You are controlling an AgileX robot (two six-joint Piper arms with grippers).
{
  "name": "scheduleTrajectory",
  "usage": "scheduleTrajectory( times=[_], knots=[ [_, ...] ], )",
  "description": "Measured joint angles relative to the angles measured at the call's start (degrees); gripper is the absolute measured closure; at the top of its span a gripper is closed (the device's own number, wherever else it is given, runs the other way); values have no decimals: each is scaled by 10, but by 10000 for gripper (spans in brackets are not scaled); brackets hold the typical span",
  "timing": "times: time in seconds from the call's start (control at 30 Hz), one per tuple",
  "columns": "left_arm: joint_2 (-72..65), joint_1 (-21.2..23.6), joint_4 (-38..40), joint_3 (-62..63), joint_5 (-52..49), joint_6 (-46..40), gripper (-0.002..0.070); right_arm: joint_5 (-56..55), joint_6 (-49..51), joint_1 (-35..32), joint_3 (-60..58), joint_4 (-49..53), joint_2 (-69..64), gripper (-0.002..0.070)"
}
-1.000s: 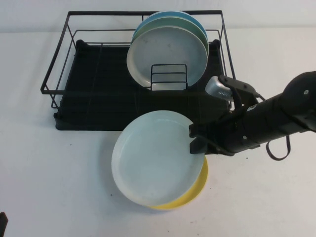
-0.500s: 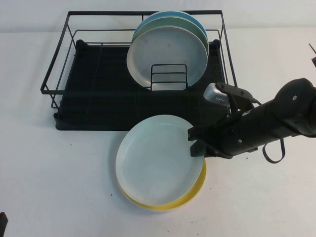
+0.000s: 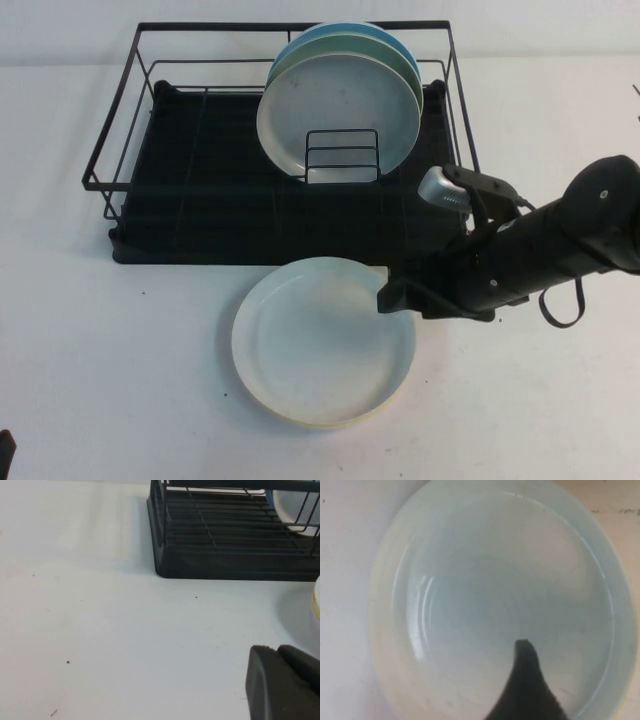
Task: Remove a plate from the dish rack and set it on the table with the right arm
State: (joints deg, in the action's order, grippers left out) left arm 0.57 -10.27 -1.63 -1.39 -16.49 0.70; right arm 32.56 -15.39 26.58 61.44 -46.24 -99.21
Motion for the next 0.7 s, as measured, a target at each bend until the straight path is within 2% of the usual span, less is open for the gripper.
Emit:
scheduleTrajectory(
  times=[0.17, 0.3, 0.4, 0.5, 0.57, 0.7],
  knots=[
    [0, 0, 0, 0, 0, 0, 679, 23, 6, -10, 0, 32, 41, 222],
    [0, 0, -1, 0, 0, 0, 679, 54, 10, -16, 0, 57, 82, 238],
    [0, 0, -1, 0, 0, 0, 679, 80, 10, -17, 0, 90, 113, 341],
    [0, 0, -1, 0, 0, 0, 679, 114, 10, -17, 0, 131, 147, 536],
    [0, 0, -1, 0, 0, 0, 679, 134, 11, -17, 0, 157, 179, 631],
    [0, 0, -1, 0, 0, 0, 679, 145, 11, -17, -12, 185, 249, 680]
  ],
)
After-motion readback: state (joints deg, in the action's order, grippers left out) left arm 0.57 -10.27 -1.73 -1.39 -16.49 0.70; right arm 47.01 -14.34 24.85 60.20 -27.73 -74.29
